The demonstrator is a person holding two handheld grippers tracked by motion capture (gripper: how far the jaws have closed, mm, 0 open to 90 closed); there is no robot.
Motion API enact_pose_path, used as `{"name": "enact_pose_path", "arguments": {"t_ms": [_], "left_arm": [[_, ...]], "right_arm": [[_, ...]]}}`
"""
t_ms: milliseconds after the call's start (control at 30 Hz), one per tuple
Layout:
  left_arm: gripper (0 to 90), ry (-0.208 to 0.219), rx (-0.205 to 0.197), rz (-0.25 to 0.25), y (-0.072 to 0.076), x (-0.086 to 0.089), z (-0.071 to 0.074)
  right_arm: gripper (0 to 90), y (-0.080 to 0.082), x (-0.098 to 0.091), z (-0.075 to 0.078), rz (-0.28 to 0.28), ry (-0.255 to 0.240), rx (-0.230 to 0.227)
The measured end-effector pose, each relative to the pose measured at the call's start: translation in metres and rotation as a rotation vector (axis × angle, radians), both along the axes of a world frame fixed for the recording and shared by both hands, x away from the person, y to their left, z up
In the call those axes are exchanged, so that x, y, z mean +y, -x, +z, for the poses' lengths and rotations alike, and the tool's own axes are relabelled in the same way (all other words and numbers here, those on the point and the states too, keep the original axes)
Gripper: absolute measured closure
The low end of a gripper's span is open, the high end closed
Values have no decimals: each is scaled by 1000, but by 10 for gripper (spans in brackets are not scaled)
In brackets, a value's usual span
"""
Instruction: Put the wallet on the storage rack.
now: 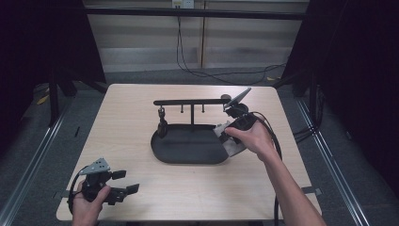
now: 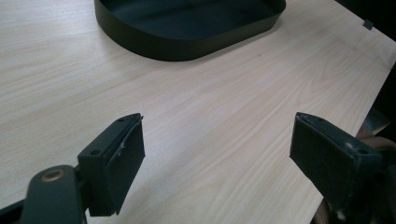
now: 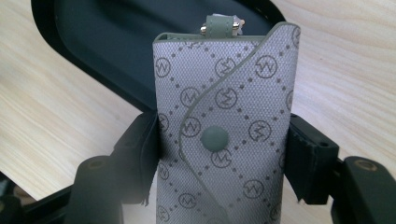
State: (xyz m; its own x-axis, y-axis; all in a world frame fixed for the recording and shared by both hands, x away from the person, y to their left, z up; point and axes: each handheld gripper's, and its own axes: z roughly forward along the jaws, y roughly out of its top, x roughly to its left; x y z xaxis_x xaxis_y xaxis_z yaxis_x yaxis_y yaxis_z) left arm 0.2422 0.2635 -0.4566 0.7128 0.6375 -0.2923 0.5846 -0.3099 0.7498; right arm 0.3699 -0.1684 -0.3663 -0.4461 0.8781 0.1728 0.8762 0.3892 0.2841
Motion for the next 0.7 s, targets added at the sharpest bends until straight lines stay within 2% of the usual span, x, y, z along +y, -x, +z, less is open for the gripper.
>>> {"name": "enact_pose_path", "arguments": {"t_ms": [200, 400, 467, 700], "left_arm": [[178, 2, 0, 3, 0, 0, 0], [178, 3, 1, 3, 0, 0, 0], [178, 3, 0, 2, 0, 0, 0], [177, 4, 1, 2, 0, 0, 0]], "right_arm": [[348, -8, -9, -4, -88, -53, -19], [348, -13, -13, -11, -125, -77, -22], [349, -17, -14, -16, -155, -102, -19], [348, -22, -16, -26, -207, -160, -19]]}}
